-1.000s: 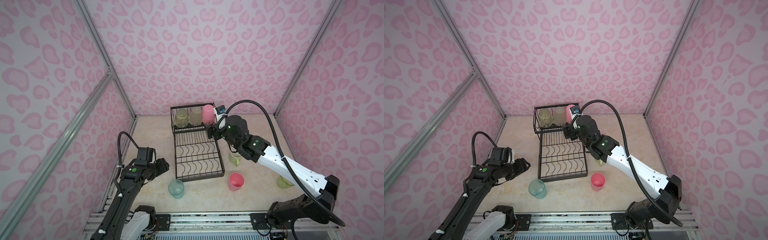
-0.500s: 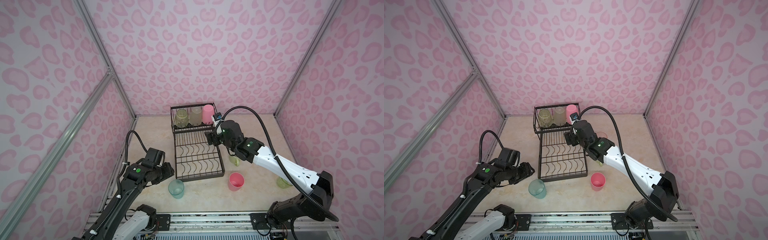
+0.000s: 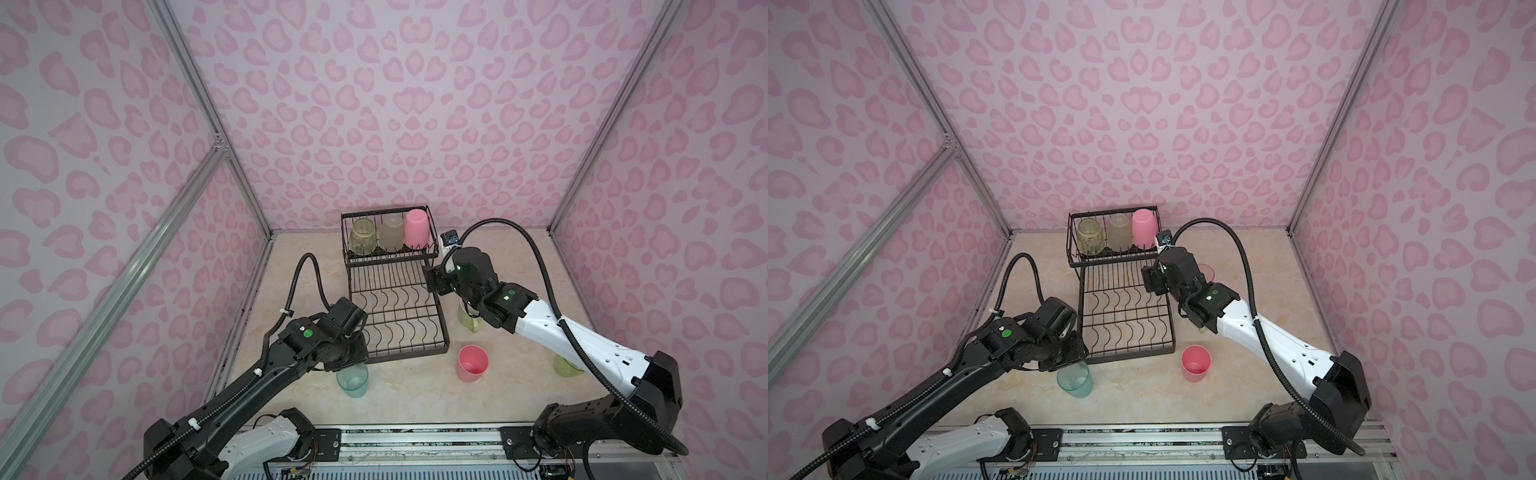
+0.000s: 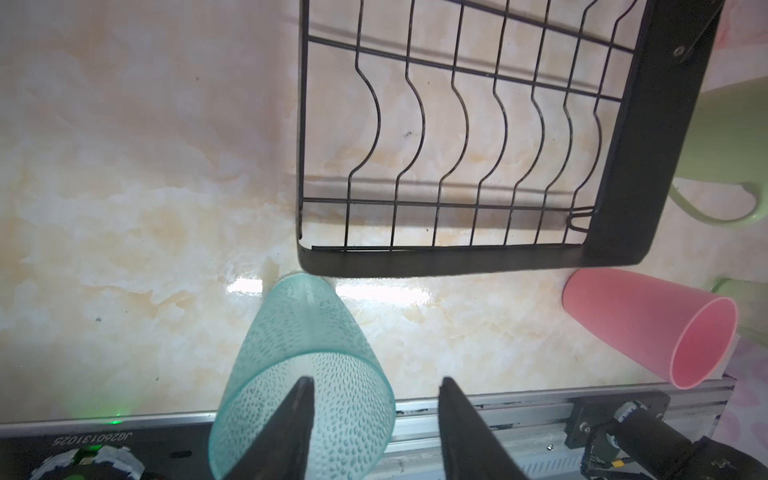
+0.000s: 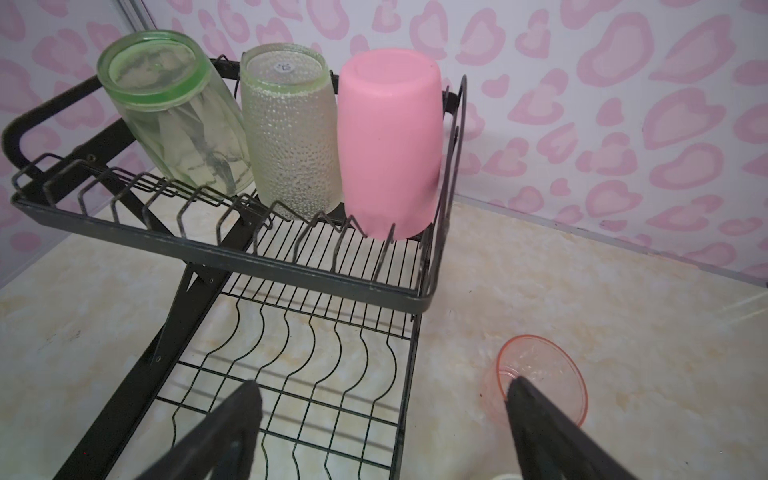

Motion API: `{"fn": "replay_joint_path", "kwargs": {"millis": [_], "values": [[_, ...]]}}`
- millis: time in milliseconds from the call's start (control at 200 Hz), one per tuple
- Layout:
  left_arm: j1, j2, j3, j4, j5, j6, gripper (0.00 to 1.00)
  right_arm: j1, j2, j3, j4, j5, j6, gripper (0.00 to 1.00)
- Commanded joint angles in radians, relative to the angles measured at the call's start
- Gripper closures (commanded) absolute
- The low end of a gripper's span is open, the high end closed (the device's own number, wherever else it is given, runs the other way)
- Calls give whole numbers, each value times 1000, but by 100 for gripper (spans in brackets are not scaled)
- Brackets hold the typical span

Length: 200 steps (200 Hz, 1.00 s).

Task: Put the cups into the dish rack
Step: 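Grasp the teal frosted cup on the table with the left gripper, then lift the teal frosted cup with the left gripper toward the rack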

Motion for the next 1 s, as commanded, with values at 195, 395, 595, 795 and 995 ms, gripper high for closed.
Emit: {"fn": "replay_joint_path", "kwargs": {"millis": [195,395,595,795,995], "values": [[-70,44,-16,-65,-29,-57,51,-54,-85,-71,41,-15,28,9],[-91,94,-17,-32,-38,-49,51,-96,-156,-114,55,-30,48,9],[-101,136,-23,-4,-39,-34,51,-123,-180,-130,55,-43,55,9],[-108,170,-34,18,-41,-20,59,-130,-178,-132,57,-52,57,10],[-113,174,-61,27,-44,-17,81,-135,-176,-135,57,-48,59,10]]}}
